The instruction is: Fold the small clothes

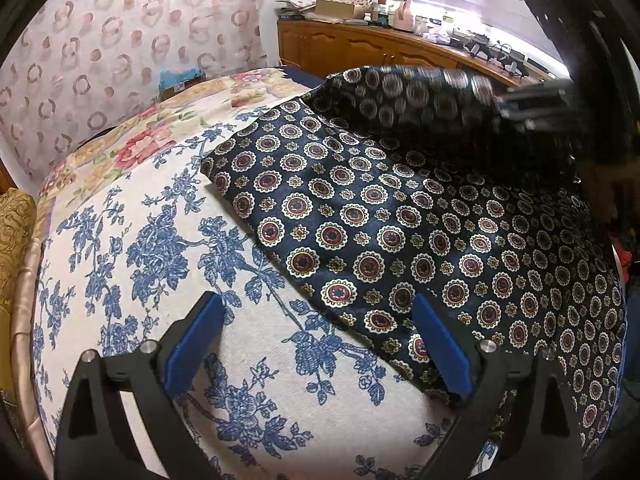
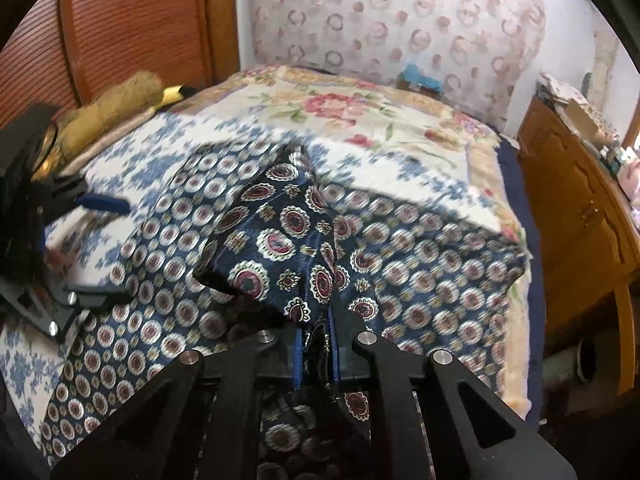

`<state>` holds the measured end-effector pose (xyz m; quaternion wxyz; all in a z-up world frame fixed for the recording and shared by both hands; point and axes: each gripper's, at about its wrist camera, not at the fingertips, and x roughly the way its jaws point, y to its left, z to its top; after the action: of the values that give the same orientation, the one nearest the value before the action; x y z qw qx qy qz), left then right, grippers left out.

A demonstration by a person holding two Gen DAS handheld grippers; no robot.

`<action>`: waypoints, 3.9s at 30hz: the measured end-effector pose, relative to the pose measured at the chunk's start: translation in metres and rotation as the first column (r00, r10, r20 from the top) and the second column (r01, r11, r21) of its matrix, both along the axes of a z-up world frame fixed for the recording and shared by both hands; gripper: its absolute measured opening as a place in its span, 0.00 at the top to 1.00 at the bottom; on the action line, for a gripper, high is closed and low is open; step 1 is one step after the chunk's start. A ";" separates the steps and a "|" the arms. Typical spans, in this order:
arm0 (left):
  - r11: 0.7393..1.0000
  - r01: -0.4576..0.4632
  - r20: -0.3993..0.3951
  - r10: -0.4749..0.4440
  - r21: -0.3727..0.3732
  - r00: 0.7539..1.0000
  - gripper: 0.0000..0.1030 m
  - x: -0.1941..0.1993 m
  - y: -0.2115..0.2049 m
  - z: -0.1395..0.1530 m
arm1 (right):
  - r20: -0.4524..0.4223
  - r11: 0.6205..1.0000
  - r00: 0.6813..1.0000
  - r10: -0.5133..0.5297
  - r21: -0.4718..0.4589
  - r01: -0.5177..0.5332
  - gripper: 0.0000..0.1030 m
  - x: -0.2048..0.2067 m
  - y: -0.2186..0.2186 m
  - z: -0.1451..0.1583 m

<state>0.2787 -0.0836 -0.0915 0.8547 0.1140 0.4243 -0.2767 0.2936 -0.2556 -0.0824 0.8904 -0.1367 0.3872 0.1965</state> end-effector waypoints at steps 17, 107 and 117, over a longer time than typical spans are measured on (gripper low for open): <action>0.990 -0.037 0.098 0.051 -0.137 0.994 0.06 -0.006 0.024 0.025 | -0.091 0.981 0.985 -0.149 0.107 0.159 0.53 0.045 -0.059 0.005; 0.950 0.089 -0.013 -0.097 -0.300 0.995 0.98 -0.179 -0.036 0.061 | 0.090 0.986 0.994 -0.055 0.163 0.040 0.34 -0.233 -0.059 0.012; 0.940 0.089 0.060 -0.074 -0.329 0.995 0.98 -0.139 -0.049 0.097 | 0.069 0.994 0.997 0.021 0.108 -0.029 0.31 -0.238 -0.044 -0.003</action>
<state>0.1396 -0.1328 0.0059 0.8591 -0.0072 0.3467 -0.3764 0.0552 -0.3000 -0.0857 0.9066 -0.0991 0.3438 0.2238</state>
